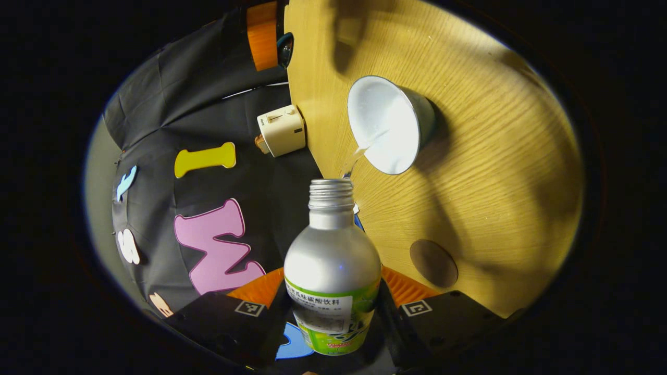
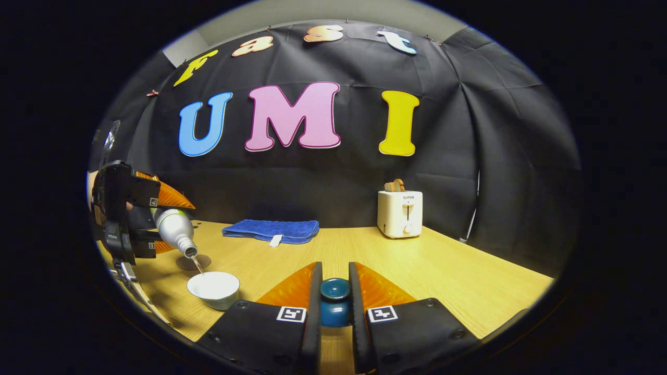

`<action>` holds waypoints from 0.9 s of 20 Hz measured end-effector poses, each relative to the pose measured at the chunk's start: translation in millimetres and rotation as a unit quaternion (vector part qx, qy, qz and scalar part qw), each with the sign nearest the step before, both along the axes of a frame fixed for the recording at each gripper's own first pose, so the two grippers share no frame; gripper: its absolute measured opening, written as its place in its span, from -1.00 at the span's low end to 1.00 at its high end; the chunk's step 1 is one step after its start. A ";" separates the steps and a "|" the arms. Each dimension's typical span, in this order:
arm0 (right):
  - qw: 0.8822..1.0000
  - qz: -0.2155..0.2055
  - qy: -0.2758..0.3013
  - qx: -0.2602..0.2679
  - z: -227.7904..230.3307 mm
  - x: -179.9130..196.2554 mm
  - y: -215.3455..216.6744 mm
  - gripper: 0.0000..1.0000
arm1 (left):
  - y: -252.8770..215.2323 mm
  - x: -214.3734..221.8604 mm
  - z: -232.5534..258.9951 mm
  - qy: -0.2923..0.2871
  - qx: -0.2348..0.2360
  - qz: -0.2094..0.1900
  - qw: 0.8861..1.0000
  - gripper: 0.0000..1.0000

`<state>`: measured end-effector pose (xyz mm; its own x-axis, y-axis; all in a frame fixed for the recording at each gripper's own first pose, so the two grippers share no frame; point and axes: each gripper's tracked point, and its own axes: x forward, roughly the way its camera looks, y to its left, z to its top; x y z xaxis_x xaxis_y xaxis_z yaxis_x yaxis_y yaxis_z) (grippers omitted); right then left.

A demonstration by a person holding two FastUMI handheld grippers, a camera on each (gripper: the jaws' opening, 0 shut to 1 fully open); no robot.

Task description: Open the teacup lid with one hand, grasp the water bottle and pour water into the teacup with the other hand; after pouring, place the water bottle on the coaster and then close the teacup lid.

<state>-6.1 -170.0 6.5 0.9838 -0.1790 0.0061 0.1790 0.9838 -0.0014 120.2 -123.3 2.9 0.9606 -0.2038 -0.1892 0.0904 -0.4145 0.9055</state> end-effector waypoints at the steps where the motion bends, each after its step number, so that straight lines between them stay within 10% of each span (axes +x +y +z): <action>1: 1.000 0.000 0.000 0.000 -0.3 0.0 0.1 -0.43 | -0.8 -0.6 0.3 -0.002 0.006 -0.004 1.000 0.60; 18: 1.000 -0.003 -0.001 0.000 -0.3 0.7 -0.9 -0.43 | -7.8 -5.8 2.3 -0.016 0.078 -0.024 0.997 0.60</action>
